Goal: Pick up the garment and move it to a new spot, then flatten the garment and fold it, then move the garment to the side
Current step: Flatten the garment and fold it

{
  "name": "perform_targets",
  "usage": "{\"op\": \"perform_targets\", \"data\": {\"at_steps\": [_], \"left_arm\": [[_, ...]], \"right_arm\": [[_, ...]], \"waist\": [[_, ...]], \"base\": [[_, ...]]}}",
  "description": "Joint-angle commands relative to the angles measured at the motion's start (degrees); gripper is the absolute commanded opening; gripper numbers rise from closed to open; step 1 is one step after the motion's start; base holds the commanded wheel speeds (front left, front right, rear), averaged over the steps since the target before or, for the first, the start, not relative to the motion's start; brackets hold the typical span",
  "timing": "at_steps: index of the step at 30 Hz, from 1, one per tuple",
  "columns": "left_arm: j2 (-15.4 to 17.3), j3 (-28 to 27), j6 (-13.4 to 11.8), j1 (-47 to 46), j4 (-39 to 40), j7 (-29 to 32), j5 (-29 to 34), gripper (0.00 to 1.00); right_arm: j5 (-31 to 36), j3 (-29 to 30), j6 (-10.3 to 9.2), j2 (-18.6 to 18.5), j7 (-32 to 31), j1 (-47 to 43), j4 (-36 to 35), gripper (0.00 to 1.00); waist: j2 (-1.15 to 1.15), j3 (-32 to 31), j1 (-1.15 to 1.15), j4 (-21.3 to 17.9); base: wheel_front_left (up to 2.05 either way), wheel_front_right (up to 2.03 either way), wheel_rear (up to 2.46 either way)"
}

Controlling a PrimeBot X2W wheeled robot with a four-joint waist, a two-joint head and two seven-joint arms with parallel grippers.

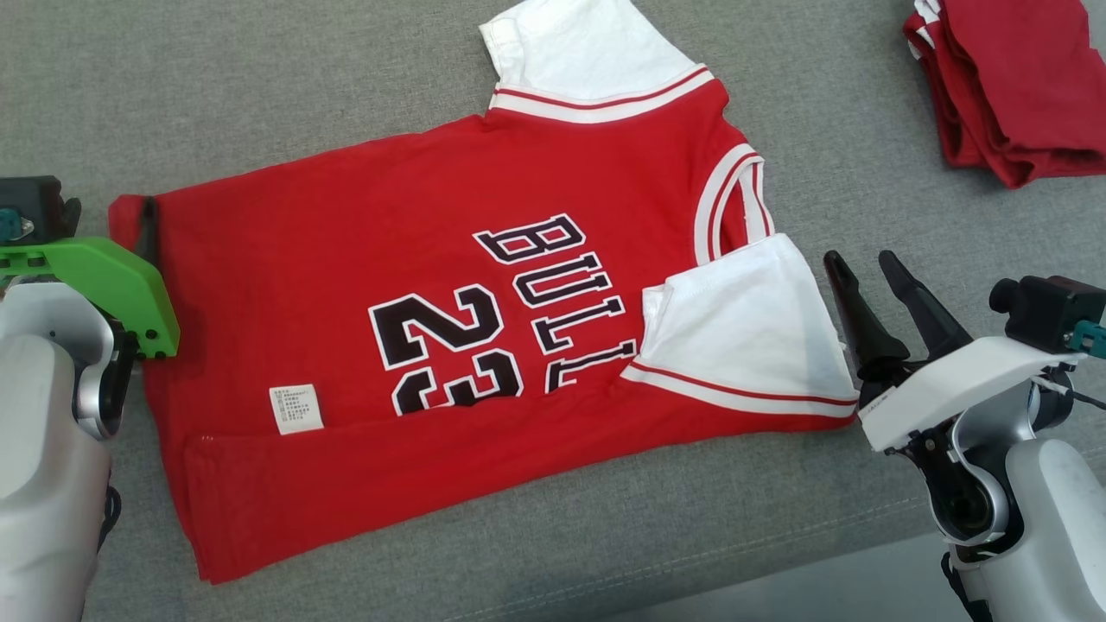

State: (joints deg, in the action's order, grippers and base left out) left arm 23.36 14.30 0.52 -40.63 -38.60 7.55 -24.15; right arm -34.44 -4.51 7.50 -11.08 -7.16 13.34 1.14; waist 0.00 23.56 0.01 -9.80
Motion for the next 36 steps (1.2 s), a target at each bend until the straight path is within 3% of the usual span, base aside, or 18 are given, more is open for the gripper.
{"op": "perform_targets", "data": {"at_steps": [1,2,6,8,9,10,12,13,18,24,36], "left_arm": [[0.62,-0.15,-0.17,-0.64,-0.60,0.27,-0.14,1.00],[0.72,-0.07,-0.16,-0.72,-0.84,0.28,-0.17,1.00],[0.23,0.79,0.79,-0.80,-1.91,0.75,-0.34,0.80],[-0.16,1.45,1.14,-1.04,-2.42,1.05,-0.33,0.50],[-0.16,1.45,1.14,-1.04,-2.42,1.05,-0.33,0.50],[-0.24,1.61,1.25,-1.14,-2.58,1.12,-0.34,0.42],[-0.38,1.88,1.41,-1.35,-2.92,1.18,-0.38,0.18],[-0.37,1.95,1.50,-1.46,-3.10,1.14,-0.39,0.00],[-1.09,1.30,1.35,-1.76,-2.04,-2.60,-1.16,0.00],[-3.55,1.12,1.04,0.12,1.41,-8.03,-2.08,0.00],[-9.82,3.94,0.50,-0.07,8.32,-13.94,-1.80,0.00]], "right_arm": [[0.15,-0.20,-0.02,-0.29,-0.14,0.87,-0.05,1.00],[0.15,-0.31,-0.03,-0.36,-0.15,0.91,-0.03,1.00],[0.05,-0.65,-0.02,-0.49,-0.33,1.15,0.02,1.00],[-0.01,-0.90,-0.02,-0.72,-0.74,1.65,0.02,1.00],[-0.01,-0.90,-0.02,-0.72,-0.74,1.65,0.02,1.00],[0.16,-1.10,-0.03,-0.91,-0.92,1.91,-0.05,1.00],[0.45,-1.56,-0.02,-1.32,-1.46,2.81,-0.18,1.00],[0.65,-1.87,-0.03,-1.58,-1.83,3.45,-0.22,1.00],[2.89,-2.94,-0.03,-3.49,-3.71,8.78,0.33,1.00],[7.50,-4.37,-0.02,-5.48,-6.05,19.41,4.47,1.00],[12.64,-4.87,-0.03,-7.26,-14.27,44.01,27.26,1.00]], "waist": [[0.00,-0.07,-0.01,-0.03],[0.00,-0.11,-0.01,-0.06],[0.00,-0.26,-0.01,-0.10],[0.00,-0.31,-0.01,-0.10],[0.00,-0.31,-0.01,-0.10],[0.00,-0.30,-0.01,-0.11],[0.00,-0.27,-0.01,-0.12],[0.00,-0.25,-0.01,-0.12],[0.00,0.11,-0.01,0.77],[0.00,1.16,-0.01,4.85],[0.00,7.26,-0.01,15.27]], "base": [[0.00,0.00,0.00],[0.00,0.00,0.00],[0.00,0.00,0.00],[0.00,0.00,0.00],[0.00,0.00,0.00],[0.00,0.00,0.00],[0.00,0.00,0.00],[0.00,0.00,0.00],[0.00,0.00,0.00],[0.00,0.00,0.00],[0.00,0.00,0.00]]}}
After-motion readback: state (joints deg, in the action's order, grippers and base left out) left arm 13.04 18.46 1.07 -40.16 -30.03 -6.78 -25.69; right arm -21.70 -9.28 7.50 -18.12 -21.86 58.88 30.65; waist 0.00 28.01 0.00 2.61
